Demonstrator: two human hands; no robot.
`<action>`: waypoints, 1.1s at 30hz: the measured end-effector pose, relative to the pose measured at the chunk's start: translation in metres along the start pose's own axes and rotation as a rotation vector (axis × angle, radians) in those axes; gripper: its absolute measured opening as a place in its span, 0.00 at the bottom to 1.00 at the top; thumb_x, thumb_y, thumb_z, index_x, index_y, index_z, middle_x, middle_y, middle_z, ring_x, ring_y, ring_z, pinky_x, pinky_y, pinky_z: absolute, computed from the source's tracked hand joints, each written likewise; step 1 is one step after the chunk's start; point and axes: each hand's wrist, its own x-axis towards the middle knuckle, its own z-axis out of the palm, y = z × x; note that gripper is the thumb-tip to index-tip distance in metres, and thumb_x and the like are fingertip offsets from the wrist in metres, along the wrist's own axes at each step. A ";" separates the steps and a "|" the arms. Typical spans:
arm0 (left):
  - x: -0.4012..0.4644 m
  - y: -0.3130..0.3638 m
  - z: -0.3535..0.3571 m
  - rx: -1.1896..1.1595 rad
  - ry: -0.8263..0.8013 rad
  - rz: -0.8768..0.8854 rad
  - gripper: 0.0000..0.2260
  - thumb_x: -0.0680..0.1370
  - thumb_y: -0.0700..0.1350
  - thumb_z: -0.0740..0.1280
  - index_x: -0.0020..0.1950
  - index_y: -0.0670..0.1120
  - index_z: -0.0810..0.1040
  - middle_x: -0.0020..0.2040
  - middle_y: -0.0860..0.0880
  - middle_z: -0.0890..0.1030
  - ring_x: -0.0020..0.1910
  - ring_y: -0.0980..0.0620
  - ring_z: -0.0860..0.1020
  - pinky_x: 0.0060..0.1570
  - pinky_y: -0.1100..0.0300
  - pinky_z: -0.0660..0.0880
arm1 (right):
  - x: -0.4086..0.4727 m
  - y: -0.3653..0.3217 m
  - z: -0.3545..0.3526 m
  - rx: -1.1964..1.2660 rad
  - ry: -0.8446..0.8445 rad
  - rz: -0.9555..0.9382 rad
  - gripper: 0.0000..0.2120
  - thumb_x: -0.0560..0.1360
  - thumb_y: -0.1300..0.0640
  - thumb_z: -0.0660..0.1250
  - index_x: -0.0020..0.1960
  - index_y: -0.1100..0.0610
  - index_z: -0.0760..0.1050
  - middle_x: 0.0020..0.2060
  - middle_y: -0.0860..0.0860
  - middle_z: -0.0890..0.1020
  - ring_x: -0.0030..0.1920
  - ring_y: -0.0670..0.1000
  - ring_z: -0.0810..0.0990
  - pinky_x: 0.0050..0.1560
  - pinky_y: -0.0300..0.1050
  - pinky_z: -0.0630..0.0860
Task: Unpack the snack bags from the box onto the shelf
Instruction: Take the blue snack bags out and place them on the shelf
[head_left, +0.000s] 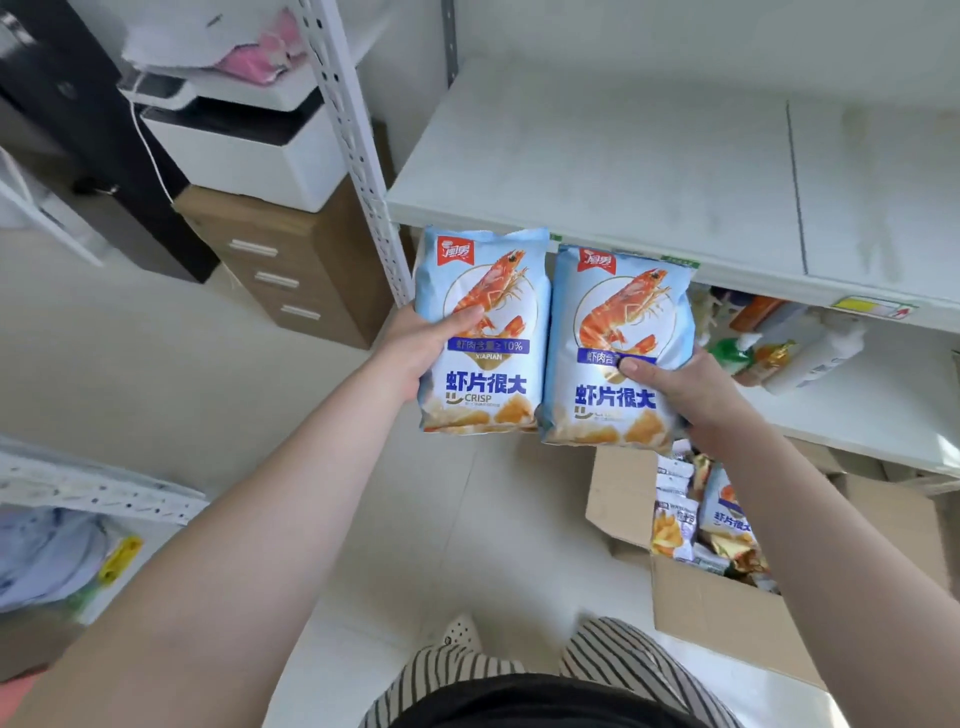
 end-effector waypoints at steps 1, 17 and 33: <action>0.008 0.006 -0.006 0.005 -0.007 0.006 0.12 0.69 0.49 0.77 0.50 0.49 0.81 0.43 0.48 0.86 0.41 0.47 0.85 0.41 0.50 0.81 | 0.005 -0.004 0.007 0.001 -0.001 -0.012 0.40 0.50 0.47 0.86 0.59 0.59 0.80 0.51 0.58 0.85 0.52 0.62 0.84 0.55 0.62 0.80; 0.173 0.103 -0.010 0.080 -0.011 0.071 0.18 0.68 0.52 0.77 0.55 0.50 0.79 0.44 0.49 0.86 0.42 0.47 0.85 0.48 0.43 0.80 | 0.170 -0.082 0.032 0.019 0.012 -0.071 0.27 0.62 0.55 0.79 0.60 0.58 0.78 0.52 0.58 0.85 0.50 0.60 0.85 0.52 0.57 0.81; 0.339 0.171 0.044 0.025 -0.164 0.172 0.21 0.73 0.46 0.73 0.61 0.45 0.67 0.52 0.49 0.82 0.43 0.50 0.83 0.34 0.57 0.79 | 0.261 -0.121 0.010 0.016 0.251 -0.084 0.26 0.62 0.55 0.82 0.58 0.57 0.79 0.48 0.56 0.86 0.48 0.59 0.86 0.48 0.55 0.83</action>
